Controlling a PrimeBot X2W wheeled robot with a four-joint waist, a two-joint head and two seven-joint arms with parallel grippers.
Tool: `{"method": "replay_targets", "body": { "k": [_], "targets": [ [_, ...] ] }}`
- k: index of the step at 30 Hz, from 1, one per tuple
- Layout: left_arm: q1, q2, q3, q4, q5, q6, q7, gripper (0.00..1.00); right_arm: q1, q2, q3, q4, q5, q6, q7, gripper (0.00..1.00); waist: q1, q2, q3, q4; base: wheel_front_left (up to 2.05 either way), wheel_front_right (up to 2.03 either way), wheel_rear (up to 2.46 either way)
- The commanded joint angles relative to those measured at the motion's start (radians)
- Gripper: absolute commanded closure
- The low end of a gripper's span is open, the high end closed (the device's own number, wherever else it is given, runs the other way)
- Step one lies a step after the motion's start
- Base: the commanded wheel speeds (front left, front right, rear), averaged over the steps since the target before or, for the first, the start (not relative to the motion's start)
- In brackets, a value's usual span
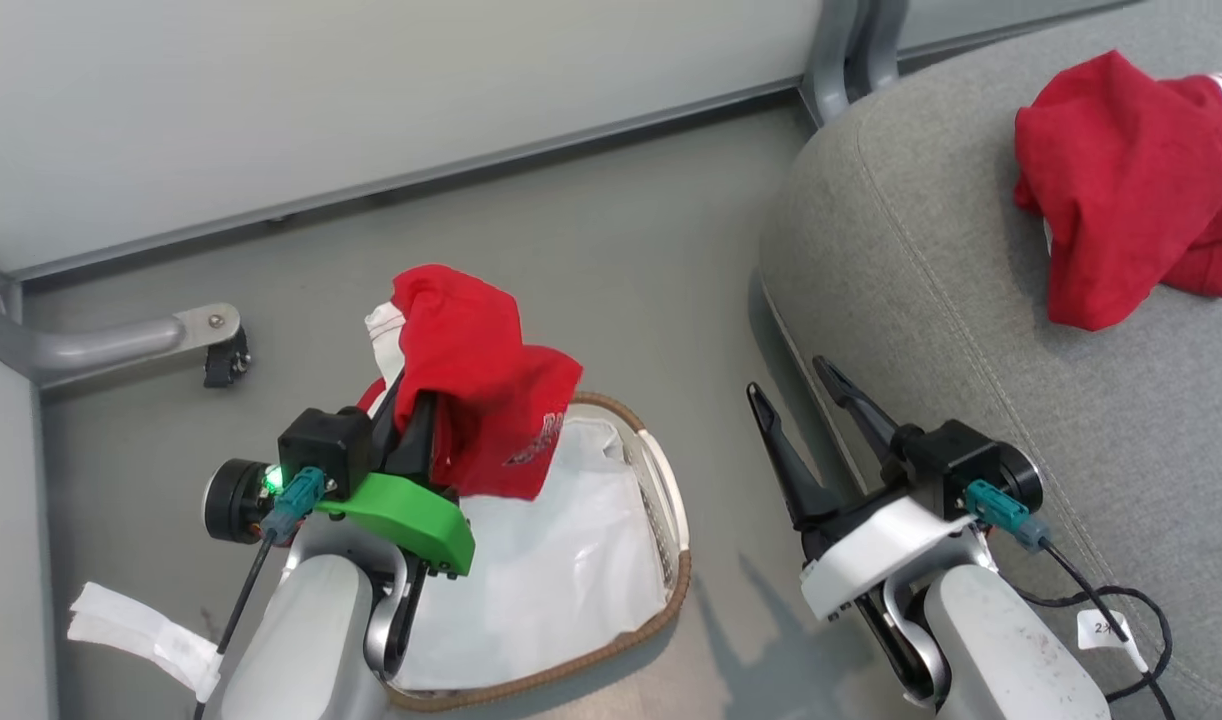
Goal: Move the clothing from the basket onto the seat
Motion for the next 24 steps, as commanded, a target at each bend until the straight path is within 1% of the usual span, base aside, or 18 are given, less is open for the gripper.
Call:
{"method": "replay_targets", "body": {
  "k": [1,7,13,24],
  "targets": [
    [0.022,-0.006,0.004,-0.022,-0.001,-0.004,-0.001,1.0,0.025,-0.005,0.0,0.002,0.012,-0.001,0.0,0.0,0.0001,0.0,-0.092,0.052,0.0,0.0,0.0],
    [0.05,-0.011,0.018,-0.118,0.004,-0.004,-0.001,1.0,0.074,-0.005,0.006,0.008,0.033,-0.001,0.0,0.0,0.0001,0.0,-0.157,0.064,0.0,0.0,0.0],
    [0.063,-0.016,0.029,-0.189,-0.005,-0.004,-0.001,1.0,0.102,-0.005,0.018,0.008,0.03,-0.001,0.0,0.0,0.0001,0.0,-0.191,0.068,0.0,0.0,0.0],
    [0.074,-0.02,0.029,-0.236,-0.01,-0.004,-0.001,1.0,0.134,-0.005,0.053,0.023,0.007,-0.001,0.0,0.0,0.0001,0.0,-0.207,0.069,0.0,0.0,0.0]
  ]
}}
